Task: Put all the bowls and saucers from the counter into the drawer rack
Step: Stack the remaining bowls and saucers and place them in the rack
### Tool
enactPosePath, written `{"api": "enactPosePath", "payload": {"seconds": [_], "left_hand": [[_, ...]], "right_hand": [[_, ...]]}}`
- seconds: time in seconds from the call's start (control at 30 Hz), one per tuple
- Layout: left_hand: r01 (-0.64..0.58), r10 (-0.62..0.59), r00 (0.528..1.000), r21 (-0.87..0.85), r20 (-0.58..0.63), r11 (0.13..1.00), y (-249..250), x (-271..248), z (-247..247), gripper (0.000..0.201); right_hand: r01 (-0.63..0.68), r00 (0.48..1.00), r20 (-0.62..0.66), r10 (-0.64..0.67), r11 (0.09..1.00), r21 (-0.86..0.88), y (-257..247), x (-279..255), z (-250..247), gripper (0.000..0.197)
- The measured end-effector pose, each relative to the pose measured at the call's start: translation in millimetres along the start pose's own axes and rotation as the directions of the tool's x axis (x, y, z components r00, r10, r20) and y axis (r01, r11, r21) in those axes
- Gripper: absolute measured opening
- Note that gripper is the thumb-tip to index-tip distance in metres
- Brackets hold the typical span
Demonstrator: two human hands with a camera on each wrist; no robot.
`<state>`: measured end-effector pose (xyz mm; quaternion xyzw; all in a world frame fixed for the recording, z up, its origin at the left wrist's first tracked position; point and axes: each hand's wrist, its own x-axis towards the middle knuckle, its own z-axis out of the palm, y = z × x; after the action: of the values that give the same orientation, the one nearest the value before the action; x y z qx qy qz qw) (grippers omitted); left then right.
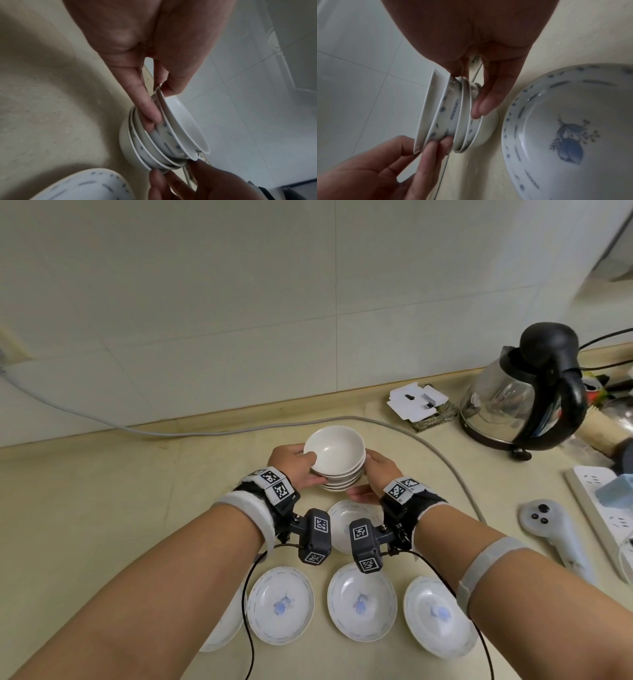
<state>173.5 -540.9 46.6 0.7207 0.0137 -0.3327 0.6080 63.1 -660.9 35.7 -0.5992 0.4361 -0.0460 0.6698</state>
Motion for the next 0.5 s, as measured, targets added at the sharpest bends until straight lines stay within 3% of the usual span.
{"api": "enactPosePath", "payload": {"seconds": [0.17,0.33,0.5], "left_hand": [[-0.005,0.007,1.000,0.093,-0.016,0.996,-3.8,3.9,-2.2,0.039],[-0.020,0.034,0.999,0.288,-0.043,0.958,-2.5,5.4,-1.0,0.042],[0.151,-0.155,0.987,0.073,0.049,0.986,-12.4,5.8,8.5,0.036]], "right_hand": [[-0.090,0.995,0.039,0.089,0.995,0.035,-6.7,2.6,-4.8,0.034],[-0.056,0.997,0.056,0.061,0.995,-0.088,-9.7,14.6,-1.7,0.058],[-0.009,0.996,0.087,0.029,0.976,-0.219,-5.8,30.3,5.1,0.059]]}}
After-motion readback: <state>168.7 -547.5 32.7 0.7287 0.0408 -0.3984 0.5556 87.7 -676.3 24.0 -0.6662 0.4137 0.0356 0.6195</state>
